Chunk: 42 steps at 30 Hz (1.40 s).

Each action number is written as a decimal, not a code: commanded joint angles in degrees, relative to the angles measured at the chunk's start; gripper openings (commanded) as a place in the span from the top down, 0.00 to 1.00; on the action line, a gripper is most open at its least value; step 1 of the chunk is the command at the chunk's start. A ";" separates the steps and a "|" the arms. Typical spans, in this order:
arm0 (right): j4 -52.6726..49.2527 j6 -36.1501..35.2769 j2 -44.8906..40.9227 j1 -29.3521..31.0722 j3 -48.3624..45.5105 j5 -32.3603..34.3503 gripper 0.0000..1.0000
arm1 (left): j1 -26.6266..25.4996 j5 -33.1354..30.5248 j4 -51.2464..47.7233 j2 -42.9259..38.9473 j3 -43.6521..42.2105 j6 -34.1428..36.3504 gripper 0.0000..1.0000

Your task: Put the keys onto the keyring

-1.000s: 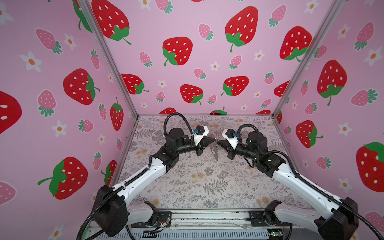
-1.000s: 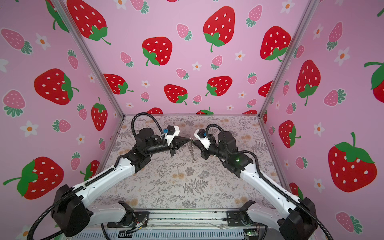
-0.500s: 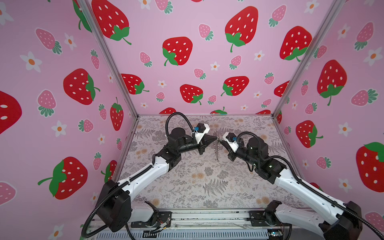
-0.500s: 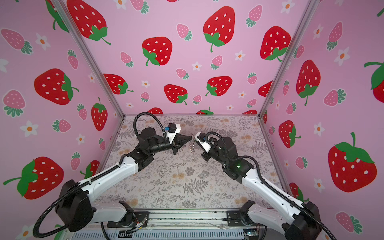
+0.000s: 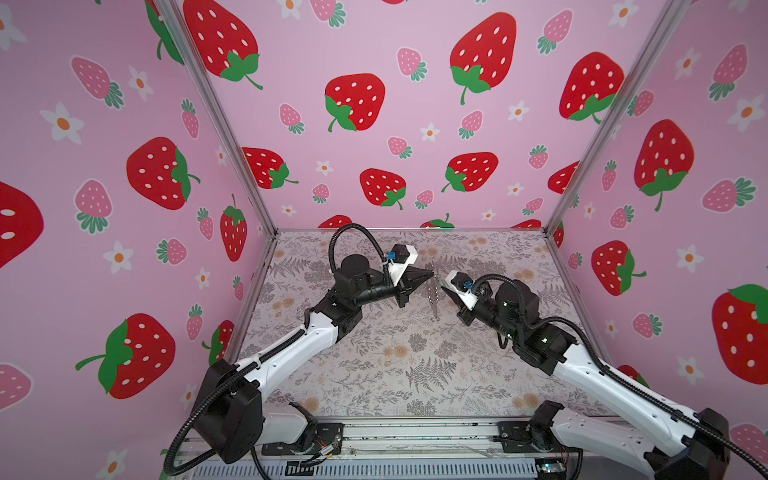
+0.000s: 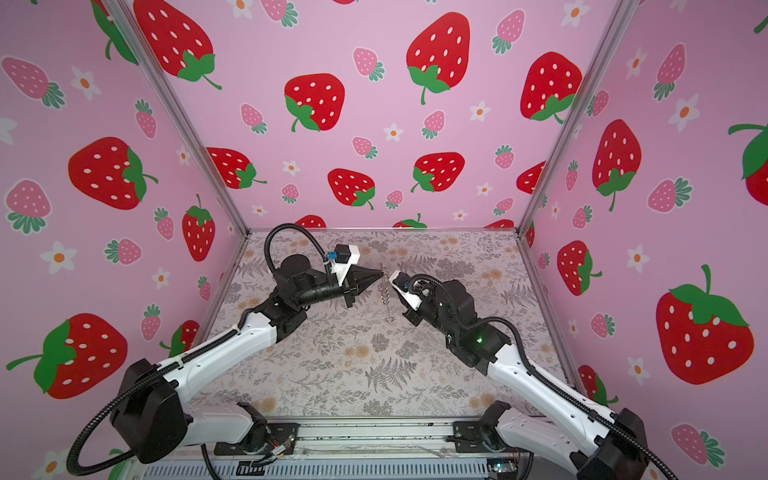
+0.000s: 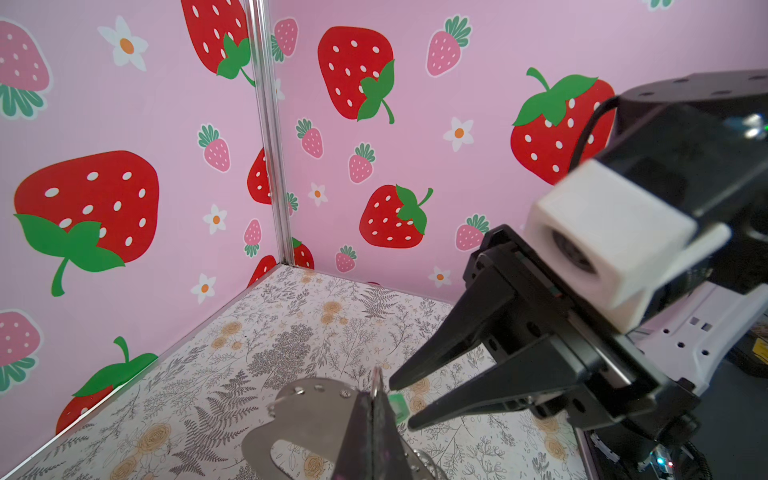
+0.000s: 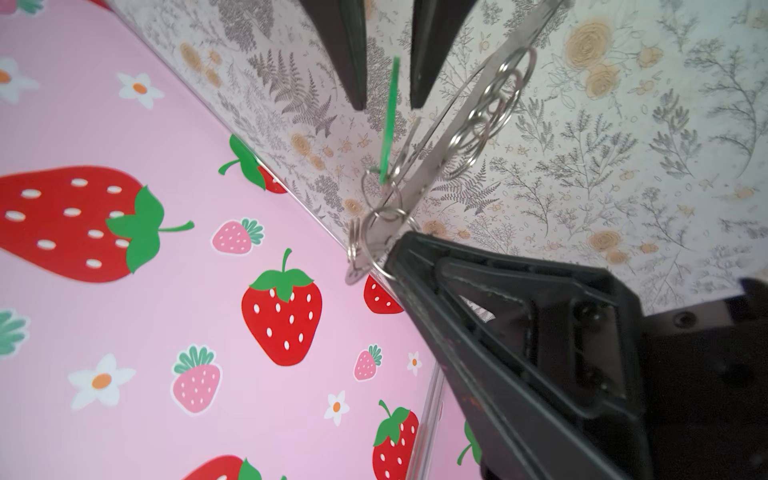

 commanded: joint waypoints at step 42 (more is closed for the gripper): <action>-8.26 5.73 2.71 -6.15 9.40 -27.81 0.96 | 0.86 18.42 -6.20 -1.63 5.18 9.31 1.00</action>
